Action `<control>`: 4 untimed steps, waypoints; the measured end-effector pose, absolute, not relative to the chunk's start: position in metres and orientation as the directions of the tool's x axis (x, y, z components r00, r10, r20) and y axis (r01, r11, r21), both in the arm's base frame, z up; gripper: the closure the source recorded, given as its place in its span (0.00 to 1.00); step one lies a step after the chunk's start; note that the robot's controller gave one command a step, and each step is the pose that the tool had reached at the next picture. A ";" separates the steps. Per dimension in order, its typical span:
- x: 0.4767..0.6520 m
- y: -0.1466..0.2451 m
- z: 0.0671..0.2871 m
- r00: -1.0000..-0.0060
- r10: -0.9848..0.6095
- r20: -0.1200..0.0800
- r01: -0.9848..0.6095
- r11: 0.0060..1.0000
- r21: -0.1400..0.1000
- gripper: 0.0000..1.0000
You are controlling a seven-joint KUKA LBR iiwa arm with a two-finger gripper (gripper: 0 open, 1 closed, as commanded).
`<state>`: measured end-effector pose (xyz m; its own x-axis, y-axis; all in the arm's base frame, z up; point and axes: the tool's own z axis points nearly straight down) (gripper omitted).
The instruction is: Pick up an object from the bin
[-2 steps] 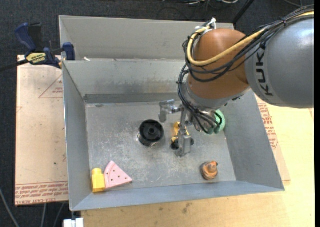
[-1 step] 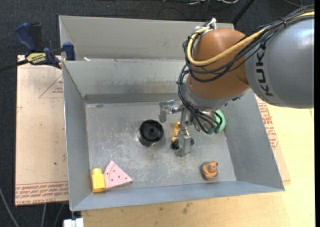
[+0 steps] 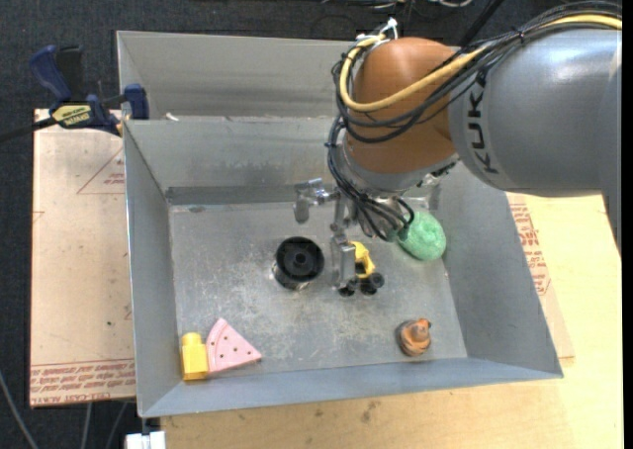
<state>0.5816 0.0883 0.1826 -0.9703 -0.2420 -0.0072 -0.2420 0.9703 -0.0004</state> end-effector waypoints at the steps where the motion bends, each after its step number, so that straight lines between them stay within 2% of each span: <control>1: 0.605 0.093 0.154 -0.974 -0.225 -0.006 -0.225 0.974 0.002 0.00; 2: 0.578 0.087 0.116 -0.975 -0.221 -0.002 -0.221 0.975 0.002 0.00; 3: 0.577 0.087 0.084 -0.998 -0.063 -0.015 -0.063 0.998 0.004 1.00; 4: 0.577 0.087 0.084 -0.998 -0.062 -0.015 -0.062 0.998 0.004 1.00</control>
Offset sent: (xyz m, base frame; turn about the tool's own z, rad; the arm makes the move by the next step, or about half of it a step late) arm -0.0088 -0.0028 -0.0709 0.0191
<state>0.5772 0.0869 0.0843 -0.9979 -0.0623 -0.0150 -0.0624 0.9980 0.0045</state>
